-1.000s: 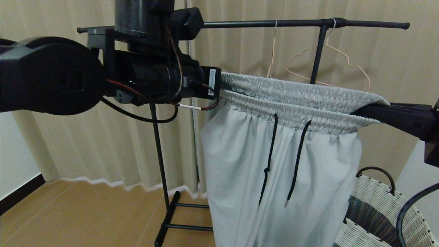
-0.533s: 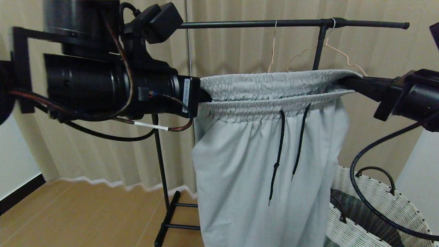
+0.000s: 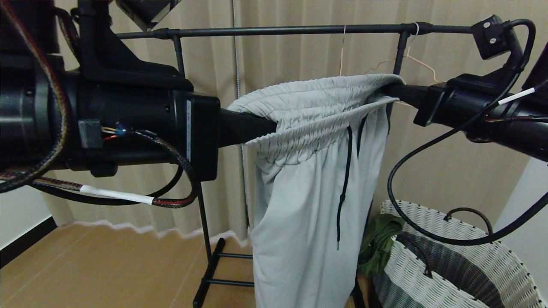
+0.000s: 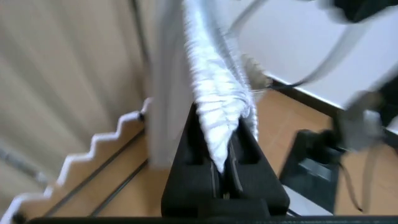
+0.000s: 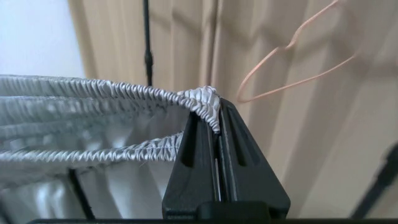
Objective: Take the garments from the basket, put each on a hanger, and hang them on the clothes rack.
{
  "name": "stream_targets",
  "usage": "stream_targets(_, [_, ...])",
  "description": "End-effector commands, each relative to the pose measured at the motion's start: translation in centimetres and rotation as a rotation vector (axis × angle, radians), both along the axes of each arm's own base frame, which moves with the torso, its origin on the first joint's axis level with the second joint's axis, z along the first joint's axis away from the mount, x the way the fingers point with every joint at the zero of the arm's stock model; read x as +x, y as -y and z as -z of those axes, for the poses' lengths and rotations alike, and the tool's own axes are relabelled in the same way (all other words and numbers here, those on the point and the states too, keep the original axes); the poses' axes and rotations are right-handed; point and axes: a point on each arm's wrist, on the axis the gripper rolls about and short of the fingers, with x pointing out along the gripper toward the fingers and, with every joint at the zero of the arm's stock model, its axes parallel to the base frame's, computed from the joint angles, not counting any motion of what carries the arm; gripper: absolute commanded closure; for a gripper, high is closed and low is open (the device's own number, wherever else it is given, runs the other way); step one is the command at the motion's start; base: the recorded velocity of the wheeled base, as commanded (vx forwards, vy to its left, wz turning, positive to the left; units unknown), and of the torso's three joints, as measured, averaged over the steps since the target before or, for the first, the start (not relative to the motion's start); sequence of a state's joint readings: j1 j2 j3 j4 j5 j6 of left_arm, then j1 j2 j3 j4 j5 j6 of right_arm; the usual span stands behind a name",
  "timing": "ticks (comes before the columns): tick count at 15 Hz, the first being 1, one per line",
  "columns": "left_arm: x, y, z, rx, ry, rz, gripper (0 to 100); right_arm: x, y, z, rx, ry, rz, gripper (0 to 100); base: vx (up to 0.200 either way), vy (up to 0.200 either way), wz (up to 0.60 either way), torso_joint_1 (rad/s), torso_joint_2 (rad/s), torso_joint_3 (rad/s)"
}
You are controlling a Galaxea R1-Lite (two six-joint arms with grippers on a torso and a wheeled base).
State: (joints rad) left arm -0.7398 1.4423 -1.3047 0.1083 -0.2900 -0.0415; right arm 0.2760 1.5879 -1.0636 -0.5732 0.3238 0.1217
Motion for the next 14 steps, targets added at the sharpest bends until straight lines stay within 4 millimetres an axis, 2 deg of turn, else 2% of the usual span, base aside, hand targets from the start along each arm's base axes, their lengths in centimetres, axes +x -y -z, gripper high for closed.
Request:
stream_targets(1, [-0.6, -0.2, -0.4, -0.011, 0.013, 0.009, 100, 0.5, -0.6, 0.6, -0.006, -0.020, -0.014, 100, 0.000, 0.000, 0.00, 0.000, 0.00, 0.000])
stream_targets(5, [1.2, -0.2, 0.0, -0.004, 0.043, -0.063, 100, -1.1, -0.1, -0.5, -0.003, 0.010, -0.003, 100, 0.000, 0.000, 0.00, 0.000, 0.00, 0.000])
stream_targets(6, [3.1, -0.6, 0.2, 0.002, 0.076, -0.161, 100, -2.8, 0.6, -1.4, 0.002, 0.031, 0.004, 100, 0.000, 0.000, 0.00, 0.000, 0.00, 0.000])
stream_targets(9, [5.6, -0.5, 1.3, 0.044, 0.086, -0.331, 100, -5.8, 1.5, -2.2, -0.011, 0.004, 0.007, 100, 0.000, 0.000, 0.00, 0.000, 0.00, 0.000])
stream_targets(12, [5.9, -0.4, 1.9, 0.055, 0.090, -0.402, 100, -7.7, 2.1, -0.8, -0.039, -0.040, 0.007, 100, 0.000, 0.000, 0.00, 0.000, 0.00, 0.000])
stream_targets(14, [5.8, -0.3, 2.1, 0.061, 0.085, -0.399, 100, -7.9, 2.1, -0.2, -0.062, -0.047, 0.007, 100, 0.000, 0.000, 0.00, 0.000, 0.00, 0.000])
